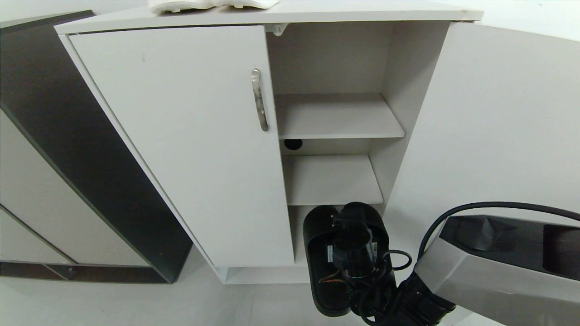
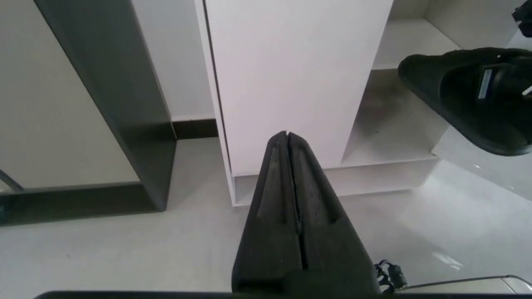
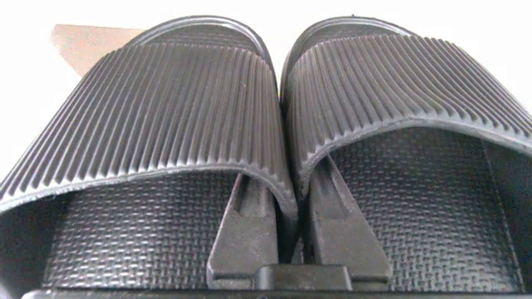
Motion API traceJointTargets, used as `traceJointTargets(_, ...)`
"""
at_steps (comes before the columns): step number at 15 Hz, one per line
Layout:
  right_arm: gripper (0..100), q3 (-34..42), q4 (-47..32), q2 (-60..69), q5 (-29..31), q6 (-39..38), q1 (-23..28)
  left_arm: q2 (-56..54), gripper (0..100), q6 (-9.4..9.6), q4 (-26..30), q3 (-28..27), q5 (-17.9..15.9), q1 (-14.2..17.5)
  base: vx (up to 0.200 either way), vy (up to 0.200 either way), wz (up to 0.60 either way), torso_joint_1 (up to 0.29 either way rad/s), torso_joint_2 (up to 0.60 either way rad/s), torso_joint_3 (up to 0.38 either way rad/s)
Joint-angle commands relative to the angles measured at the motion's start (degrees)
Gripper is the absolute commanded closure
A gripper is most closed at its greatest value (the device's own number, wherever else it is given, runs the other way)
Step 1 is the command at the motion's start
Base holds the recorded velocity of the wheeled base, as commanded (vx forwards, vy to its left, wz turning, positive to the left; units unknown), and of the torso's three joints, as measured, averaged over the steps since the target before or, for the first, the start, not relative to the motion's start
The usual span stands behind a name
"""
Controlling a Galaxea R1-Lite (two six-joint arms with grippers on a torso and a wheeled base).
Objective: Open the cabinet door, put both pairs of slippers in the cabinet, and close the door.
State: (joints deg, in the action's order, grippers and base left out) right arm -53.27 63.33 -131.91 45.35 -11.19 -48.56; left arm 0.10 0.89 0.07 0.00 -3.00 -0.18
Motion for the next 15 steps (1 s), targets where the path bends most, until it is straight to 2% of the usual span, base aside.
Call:
traceJointTargets(1, 100, -0.1, 0.0, 0.0, 0.0, 0.0, 0.0, 0.1, 100, -0.01, 0.0, 0.0, 0.0, -0.1, 0.200, 0.000, 0.00, -0.007, 0.01, 0.007)
traceJointTargets(5, 100, -0.2, 1.4, 0.1, 0.0, 0.9, -0.1, 0.1, 100, -0.01, 0.0, 0.0, 0.0, -0.1, 0.200, 0.000, 0.00, 0.004, 0.00, 0.004)
traceJointTargets(10, 100, -0.6, 3.4, -1.5, -1.1, 1.5, 1.4, 0.1, 100, -0.01, 0.0, 0.0, 0.0, 0.0, 0.000, 0.000, 0.00, 0.000, 0.00, 0.000)
traceJointTargets(15, 100, -9.0, 5.5, -6.1, -3.0, 5.0, 4.6, 0.1, 100, -0.01, 0.0, 0.0, 0.0, 0.0, 0.000, 0.000, 0.00, 0.000, 0.00, 0.000)
